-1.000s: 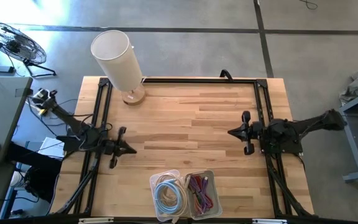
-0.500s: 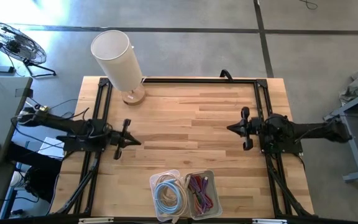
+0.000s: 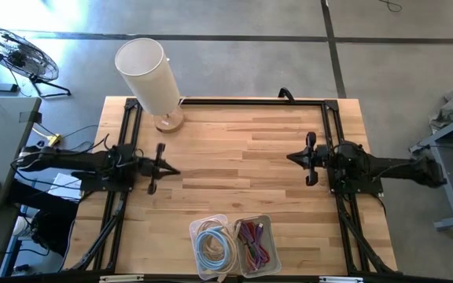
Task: Pick & Place USB Port
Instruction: Return to Home Position
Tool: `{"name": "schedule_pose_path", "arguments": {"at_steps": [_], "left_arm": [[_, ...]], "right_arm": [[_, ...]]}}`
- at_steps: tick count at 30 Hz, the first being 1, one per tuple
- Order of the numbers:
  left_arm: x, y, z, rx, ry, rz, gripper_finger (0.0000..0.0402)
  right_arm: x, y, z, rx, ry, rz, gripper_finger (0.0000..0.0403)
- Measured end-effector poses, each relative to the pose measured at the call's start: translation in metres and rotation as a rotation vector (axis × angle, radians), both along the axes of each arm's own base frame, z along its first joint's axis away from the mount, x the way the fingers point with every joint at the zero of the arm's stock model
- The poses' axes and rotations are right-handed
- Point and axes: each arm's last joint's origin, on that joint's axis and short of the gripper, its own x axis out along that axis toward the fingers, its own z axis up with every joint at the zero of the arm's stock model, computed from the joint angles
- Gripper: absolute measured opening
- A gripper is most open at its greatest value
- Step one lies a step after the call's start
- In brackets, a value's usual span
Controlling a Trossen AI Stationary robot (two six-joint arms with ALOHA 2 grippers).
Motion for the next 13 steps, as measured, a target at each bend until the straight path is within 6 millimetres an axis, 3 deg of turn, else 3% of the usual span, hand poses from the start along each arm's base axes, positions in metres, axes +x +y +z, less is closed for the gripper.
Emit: {"name": "schedule_pose_path", "arguments": {"at_steps": [13], "left_arm": [[-0.0002, 0.0079, 0.0000, -0.001, 0.000, 0.058, 0.0000]], "right_arm": [[-0.0004, -0.0024, -0.0005, 0.006, 0.005, 0.004, 0.0000]]}}
